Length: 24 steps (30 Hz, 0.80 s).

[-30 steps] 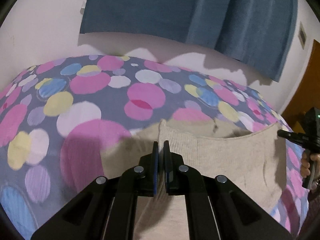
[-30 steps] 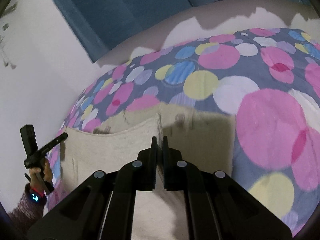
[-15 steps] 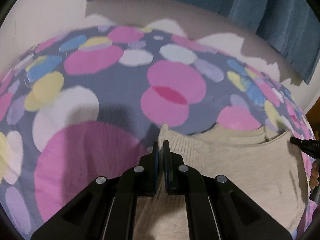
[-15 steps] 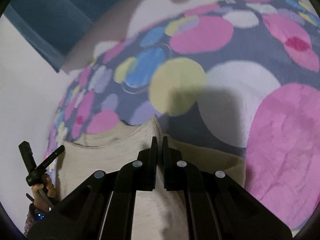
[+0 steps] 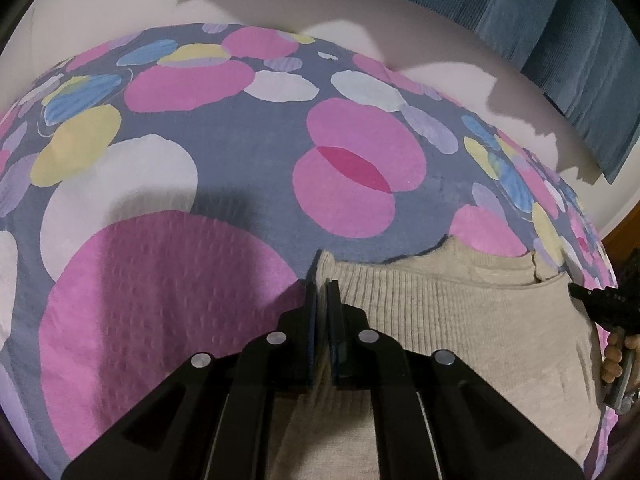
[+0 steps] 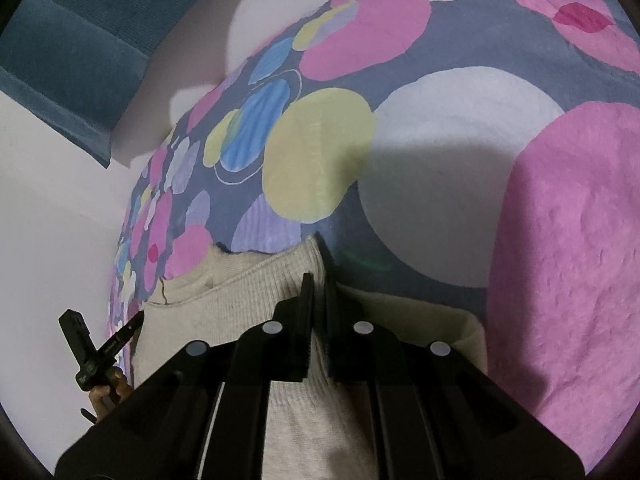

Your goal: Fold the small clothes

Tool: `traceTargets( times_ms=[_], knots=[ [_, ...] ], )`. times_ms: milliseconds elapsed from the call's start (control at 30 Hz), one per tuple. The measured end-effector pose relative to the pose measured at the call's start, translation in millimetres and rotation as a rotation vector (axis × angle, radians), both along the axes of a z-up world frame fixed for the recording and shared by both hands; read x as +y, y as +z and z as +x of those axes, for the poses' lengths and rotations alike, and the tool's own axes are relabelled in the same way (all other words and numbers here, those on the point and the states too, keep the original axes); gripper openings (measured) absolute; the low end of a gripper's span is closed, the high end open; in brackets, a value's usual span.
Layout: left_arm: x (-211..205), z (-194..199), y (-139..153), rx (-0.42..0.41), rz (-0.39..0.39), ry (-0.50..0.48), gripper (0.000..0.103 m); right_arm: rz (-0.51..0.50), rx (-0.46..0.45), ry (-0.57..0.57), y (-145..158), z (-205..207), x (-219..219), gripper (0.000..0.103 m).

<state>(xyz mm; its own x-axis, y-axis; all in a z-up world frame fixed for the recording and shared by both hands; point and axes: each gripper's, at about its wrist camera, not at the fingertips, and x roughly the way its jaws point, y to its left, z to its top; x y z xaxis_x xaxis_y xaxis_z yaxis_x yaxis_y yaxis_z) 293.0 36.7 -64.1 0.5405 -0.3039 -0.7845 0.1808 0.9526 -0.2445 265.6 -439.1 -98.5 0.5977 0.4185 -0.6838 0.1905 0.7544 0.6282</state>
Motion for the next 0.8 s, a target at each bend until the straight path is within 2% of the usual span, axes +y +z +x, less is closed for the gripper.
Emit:
traceTargets(
  times_ms=[100, 133, 167, 233, 300, 333, 400, 433, 567, 633, 700, 800],
  knots=[
    [5.9, -6.0, 6.7, 0.005, -0.012, -0.005, 0.023, -0.014, 0.009, -0.009, 4.3, -3.1, 0.9, 0.01],
    [9.6, -10.1, 10.4, 0.004, -0.02, -0.009, 0.033, -0.018, 0.011, -0.015, 6.3, -4.2, 0.4, 0.015],
    [14.3, -15.4, 14.8, 0.005, -0.036, -0.013, 0.047, -0.03, 0.012, -0.03, 10.7, -7.2, 0.5, 0.017],
    [23.5, -26.9, 24.2, -0.005, -0.071, -0.016, 0.062, -0.05, -0.001, -0.049, 22.7, -13.6, 4.7, 0.028],
    [33.2, -41.7, 34.5, -0.037, -0.093, -0.016, 0.069, -0.032, -0.047, -0.033, 35.9, -19.2, 16.2, 0.036],
    [38.1, -48.6, 38.2, -0.041, -0.106, -0.018, 0.075, -0.016, -0.068, -0.02, 42.2, -21.5, 24.6, 0.047],
    [50.7, -63.2, 41.3, -0.027, -0.168, -0.025, 0.076, 0.025, -0.106, 0.023, 51.6, -23.2, 47.6, 0.059],
    [53.3, -68.3, 41.1, -0.02, -0.185, -0.026, 0.076, 0.04, -0.111, 0.051, 53.7, -22.0, 59.8, 0.061],
    [63.0, -89.6, 31.2, 0.016, -0.201, -0.022, 0.076, 0.109, -0.095, 0.192, 50.2, -6.0, 126.0, 0.064],
    [66.6, -95.9, 27.5, 0.021, -0.199, -0.005, 0.076, 0.102, -0.083, 0.241, 45.5, 3.8, 156.8, 0.065],
    [72.2, -100.9, 23.9, 0.02, -0.204, 0.012, 0.076, 0.091, -0.067, 0.257, 37.3, 14.6, 176.5, 0.065],
    [80.5, -103.5, 13.7, 0.053, -0.223, 0.035, 0.076, 0.079, 0.02, 0.249, 8.7, 29.1, 191.5, 0.069]
  ],
)
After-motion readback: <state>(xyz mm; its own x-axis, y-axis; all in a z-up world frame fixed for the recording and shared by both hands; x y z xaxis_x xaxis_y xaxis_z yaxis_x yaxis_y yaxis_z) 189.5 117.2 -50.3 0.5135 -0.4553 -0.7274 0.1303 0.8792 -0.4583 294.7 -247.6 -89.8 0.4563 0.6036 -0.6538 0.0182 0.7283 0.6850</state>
